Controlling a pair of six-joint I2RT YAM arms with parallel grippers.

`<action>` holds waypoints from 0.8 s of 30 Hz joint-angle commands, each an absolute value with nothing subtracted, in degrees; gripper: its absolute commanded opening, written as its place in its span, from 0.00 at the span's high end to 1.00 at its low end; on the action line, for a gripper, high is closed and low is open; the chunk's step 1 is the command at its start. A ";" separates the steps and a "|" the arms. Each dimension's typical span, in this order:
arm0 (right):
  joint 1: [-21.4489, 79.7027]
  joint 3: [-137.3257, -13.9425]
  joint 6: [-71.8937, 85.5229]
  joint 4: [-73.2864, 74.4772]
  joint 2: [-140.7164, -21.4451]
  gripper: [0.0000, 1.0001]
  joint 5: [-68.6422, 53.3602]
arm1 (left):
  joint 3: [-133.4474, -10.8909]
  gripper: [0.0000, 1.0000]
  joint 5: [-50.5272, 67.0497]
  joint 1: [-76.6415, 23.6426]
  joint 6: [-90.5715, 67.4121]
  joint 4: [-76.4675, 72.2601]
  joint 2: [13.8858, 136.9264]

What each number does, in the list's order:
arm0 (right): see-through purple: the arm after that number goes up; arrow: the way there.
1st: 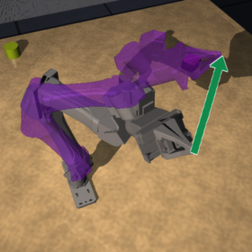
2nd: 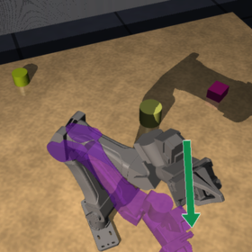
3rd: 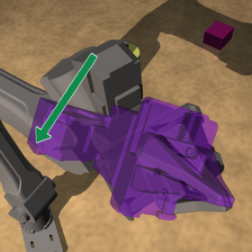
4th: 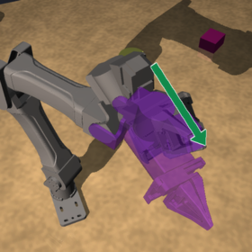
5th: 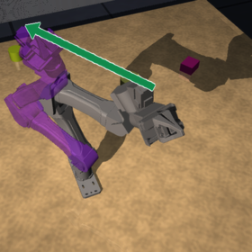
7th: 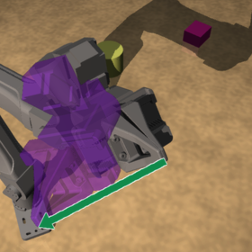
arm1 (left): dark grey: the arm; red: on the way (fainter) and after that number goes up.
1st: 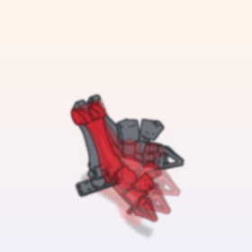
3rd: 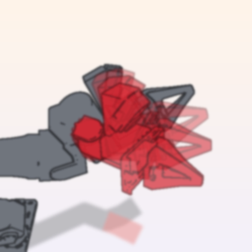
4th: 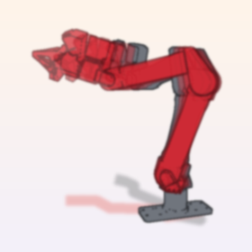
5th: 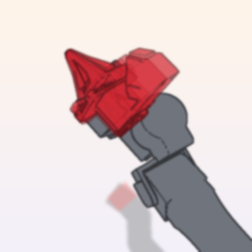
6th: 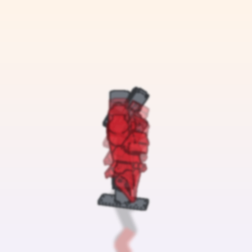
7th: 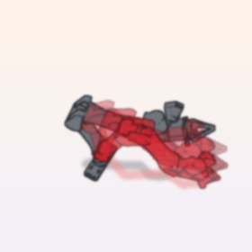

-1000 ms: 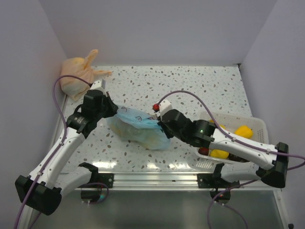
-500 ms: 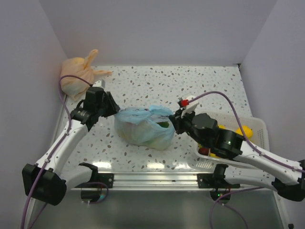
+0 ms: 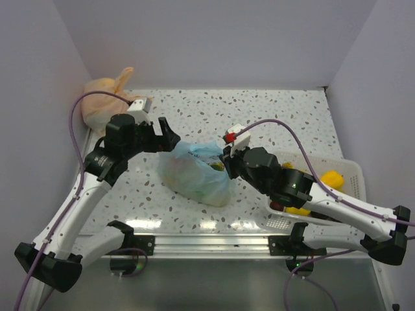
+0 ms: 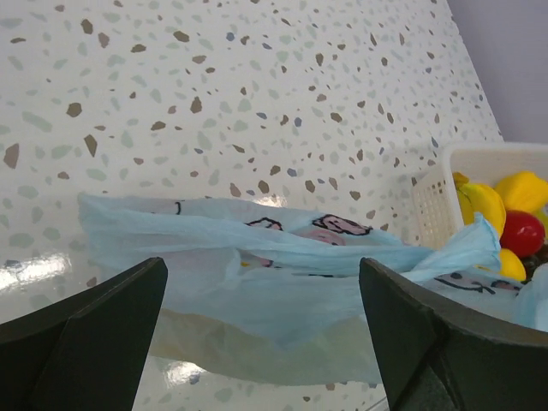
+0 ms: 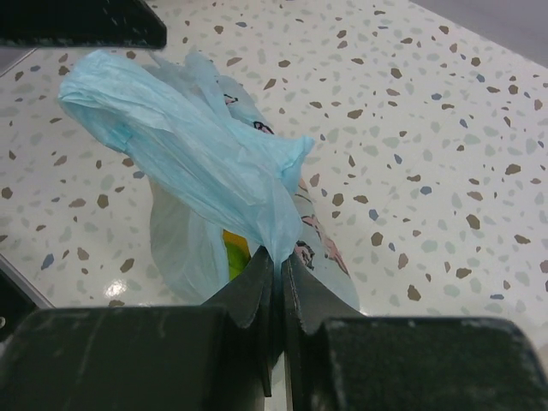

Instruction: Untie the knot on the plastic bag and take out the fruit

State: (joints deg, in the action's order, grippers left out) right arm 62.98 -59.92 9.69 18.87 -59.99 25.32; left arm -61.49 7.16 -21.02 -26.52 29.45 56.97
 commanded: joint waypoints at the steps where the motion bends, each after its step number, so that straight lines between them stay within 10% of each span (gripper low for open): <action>1: 62.93 -62.93 7.91 16.35 -60.47 1.00 24.78 | -63.72 0.00 0.91 -28.63 -23.81 29.36 58.62; 24: 62.84 -62.75 9.84 15.29 -61.52 1.00 23.55 | -59.32 0.04 2.90 -34.63 -4.14 20.22 62.04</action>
State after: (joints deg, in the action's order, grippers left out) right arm 62.98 -60.86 9.32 18.35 -61.65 24.29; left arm -59.37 0.25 -34.26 -10.00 24.75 60.27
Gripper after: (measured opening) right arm 0.054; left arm 0.968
